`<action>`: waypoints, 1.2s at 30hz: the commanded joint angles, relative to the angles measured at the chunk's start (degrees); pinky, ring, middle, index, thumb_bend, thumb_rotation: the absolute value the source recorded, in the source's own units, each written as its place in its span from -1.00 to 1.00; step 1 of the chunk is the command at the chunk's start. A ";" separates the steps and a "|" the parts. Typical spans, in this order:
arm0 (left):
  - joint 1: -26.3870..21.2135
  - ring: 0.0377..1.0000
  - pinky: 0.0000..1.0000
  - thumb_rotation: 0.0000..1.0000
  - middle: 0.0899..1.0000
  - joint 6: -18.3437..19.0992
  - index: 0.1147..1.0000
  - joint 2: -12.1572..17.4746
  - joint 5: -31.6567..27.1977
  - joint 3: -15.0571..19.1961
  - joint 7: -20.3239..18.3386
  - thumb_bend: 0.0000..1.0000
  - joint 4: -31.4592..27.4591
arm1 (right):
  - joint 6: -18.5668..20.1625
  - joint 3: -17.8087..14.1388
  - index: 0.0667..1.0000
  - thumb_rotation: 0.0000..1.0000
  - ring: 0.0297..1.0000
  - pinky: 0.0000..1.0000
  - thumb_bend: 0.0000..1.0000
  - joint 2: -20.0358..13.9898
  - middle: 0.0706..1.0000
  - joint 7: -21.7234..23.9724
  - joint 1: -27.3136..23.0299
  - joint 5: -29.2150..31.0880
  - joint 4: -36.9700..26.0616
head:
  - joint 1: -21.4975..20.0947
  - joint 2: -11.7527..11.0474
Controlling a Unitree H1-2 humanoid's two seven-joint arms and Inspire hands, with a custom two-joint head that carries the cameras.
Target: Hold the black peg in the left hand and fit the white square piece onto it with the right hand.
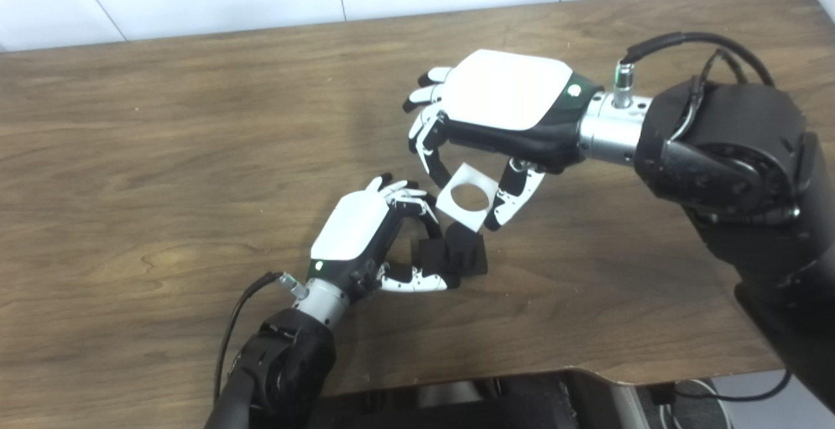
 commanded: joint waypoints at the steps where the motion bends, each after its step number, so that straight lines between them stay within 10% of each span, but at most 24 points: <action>1: 1.01 0.73 1.00 -0.90 0.53 1.54 -0.16 0.46 -0.28 -0.55 -3.32 0.04 1.26 | -1.08 -0.58 -0.11 -0.73 0.82 0.90 0.05 0.42 0.52 -2.29 -1.46 -0.19 -0.44 | 0.01 0.10; 36: 1.12 0.74 1.00 -0.90 0.53 1.68 -0.16 0.06 0.14 -0.59 -3.51 0.04 1.16 | -3.88 0.36 -0.11 -0.73 0.84 0.91 0.05 1.76 0.53 -4.93 3.90 -0.85 2.14 | 0.25 0.08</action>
